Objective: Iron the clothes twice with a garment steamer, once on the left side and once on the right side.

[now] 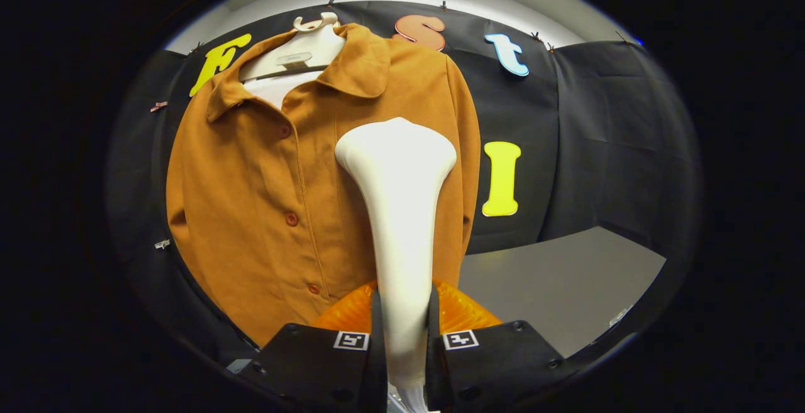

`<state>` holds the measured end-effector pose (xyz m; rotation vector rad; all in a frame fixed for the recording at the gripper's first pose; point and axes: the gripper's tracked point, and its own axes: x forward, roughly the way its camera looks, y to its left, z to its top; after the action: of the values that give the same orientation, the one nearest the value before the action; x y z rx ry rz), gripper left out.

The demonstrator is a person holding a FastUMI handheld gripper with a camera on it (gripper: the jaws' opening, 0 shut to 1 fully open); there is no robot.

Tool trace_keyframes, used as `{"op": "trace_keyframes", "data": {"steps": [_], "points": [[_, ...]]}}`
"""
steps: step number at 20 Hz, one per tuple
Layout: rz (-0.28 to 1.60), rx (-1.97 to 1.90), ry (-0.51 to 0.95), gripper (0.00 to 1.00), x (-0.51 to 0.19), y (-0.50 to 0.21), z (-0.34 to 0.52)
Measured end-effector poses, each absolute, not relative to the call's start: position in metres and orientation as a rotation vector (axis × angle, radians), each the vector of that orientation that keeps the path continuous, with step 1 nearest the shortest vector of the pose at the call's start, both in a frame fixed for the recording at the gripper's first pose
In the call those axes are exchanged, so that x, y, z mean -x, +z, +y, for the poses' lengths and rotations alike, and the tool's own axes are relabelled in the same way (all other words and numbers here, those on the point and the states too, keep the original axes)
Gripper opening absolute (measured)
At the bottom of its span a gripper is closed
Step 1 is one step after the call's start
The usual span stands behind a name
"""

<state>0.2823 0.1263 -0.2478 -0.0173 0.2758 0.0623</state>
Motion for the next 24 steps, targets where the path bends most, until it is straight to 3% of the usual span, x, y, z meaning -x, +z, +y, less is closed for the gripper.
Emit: {"op": "trace_keyframes", "data": {"steps": [24], "points": [[0.729,0.085,0.051,0.28,-0.200,-0.454,0.116]]}}
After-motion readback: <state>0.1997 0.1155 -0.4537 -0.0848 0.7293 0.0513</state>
